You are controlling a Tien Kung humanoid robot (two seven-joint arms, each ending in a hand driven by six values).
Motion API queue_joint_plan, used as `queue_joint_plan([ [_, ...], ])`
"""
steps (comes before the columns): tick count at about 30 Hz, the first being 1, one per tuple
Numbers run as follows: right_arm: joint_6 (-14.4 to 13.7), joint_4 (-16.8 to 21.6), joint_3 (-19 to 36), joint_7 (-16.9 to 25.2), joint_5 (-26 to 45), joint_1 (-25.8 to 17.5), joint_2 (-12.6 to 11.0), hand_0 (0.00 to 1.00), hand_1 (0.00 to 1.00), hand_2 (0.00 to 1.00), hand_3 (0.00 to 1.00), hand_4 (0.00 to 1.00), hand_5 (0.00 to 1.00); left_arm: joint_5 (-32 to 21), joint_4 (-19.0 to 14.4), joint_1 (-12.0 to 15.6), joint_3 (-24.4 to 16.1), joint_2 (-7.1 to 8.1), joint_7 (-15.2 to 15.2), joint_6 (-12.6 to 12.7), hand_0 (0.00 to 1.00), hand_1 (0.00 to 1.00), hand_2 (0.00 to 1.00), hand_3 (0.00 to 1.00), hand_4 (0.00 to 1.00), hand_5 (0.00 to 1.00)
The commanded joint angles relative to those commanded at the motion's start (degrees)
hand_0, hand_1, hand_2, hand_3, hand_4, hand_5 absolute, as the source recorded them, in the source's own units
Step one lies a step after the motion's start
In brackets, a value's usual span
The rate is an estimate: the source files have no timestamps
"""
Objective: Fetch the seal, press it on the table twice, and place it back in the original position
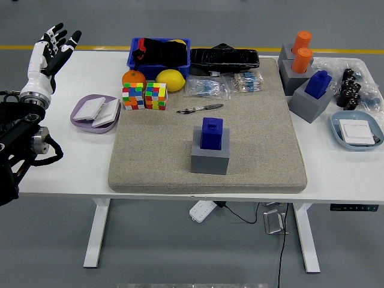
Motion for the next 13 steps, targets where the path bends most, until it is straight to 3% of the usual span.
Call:
queue_joint_plan([
  [13,0.0,-0.2,-0.1,0.0,0.0,-0.1,0.1,0.902,0.753,0.757,0.764,0.864,0.548,0.0,-0.2,0.1,0.4,0.13,0.0,-0.1,0.958,0.956,0.934,0.927,0.917,0.588],
])
